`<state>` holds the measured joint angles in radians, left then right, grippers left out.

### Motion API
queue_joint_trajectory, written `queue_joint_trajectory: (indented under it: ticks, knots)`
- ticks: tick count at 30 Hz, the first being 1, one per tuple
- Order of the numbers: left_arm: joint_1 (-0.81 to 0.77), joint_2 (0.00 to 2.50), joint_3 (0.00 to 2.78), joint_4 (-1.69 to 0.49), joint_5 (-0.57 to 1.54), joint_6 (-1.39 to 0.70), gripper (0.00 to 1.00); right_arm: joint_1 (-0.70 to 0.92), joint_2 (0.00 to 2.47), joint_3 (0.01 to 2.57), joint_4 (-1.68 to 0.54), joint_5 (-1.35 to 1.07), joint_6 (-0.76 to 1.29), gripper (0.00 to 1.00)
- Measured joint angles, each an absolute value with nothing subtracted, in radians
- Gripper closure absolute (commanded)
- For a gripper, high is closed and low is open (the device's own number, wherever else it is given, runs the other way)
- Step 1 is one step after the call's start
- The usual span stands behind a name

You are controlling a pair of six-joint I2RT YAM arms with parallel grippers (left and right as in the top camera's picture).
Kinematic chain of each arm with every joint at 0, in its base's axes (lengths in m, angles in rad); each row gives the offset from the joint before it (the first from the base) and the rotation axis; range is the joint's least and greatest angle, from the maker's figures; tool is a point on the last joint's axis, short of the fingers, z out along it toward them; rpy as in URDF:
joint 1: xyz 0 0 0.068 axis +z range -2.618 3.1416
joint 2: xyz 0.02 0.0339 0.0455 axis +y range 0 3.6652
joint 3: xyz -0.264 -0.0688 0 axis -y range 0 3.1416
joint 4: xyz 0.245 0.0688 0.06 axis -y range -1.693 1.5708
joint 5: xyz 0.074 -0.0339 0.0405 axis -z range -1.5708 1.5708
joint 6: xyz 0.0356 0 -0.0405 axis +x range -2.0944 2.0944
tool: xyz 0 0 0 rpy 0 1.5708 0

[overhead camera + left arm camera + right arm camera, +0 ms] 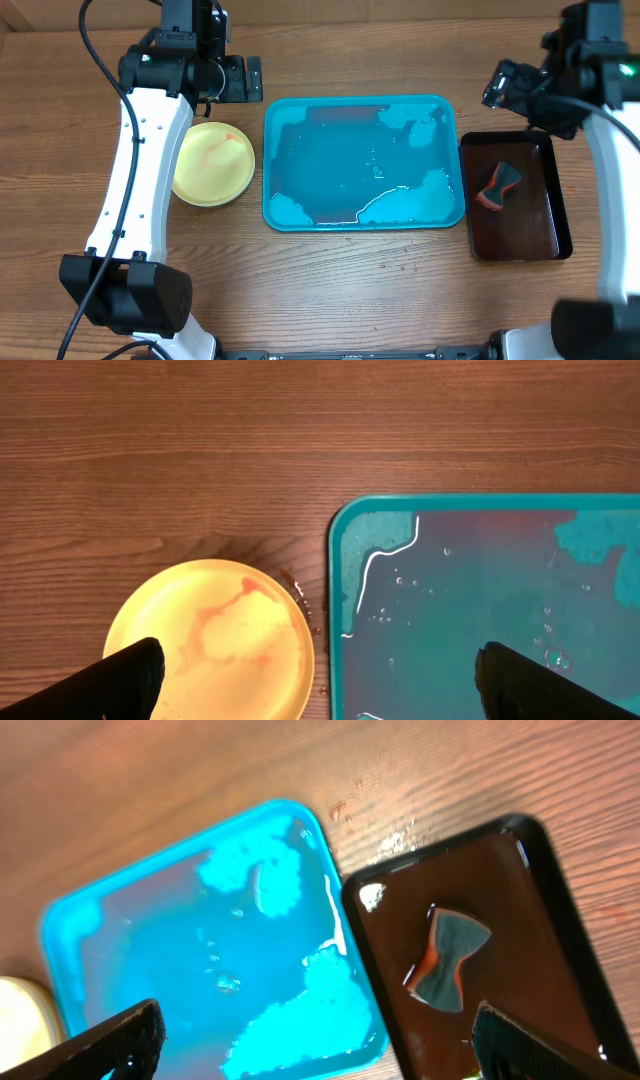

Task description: Clean dirty plates on tray and stack at the side

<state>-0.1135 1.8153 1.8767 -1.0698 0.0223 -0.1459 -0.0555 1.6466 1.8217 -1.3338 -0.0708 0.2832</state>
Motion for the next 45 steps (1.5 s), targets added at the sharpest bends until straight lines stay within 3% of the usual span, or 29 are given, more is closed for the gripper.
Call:
queue_joint_trajectory:
  ticks: [15,28,36,45]
  knots:
    - [-0.116,1.815,1.877,-1.07,0.022,-0.146,0.0,-0.059,1.329,1.823,-1.486,-0.082,0.292,0.0]
    - [-0.116,1.815,1.877,-1.07,0.022,-0.146,0.0,-0.059,1.31,1.826,-1.562,-0.078,0.307,0.0]
    - [-0.116,1.815,1.877,-1.07,0.022,-0.146,0.0,-0.05,1.207,1.742,-1.271,-0.066,0.263,0.0]
    - [-0.116,1.815,1.877,-1.071,0.022,-0.146,0.0,-0.037,0.843,1.155,-0.674,-0.063,0.214,0.0]
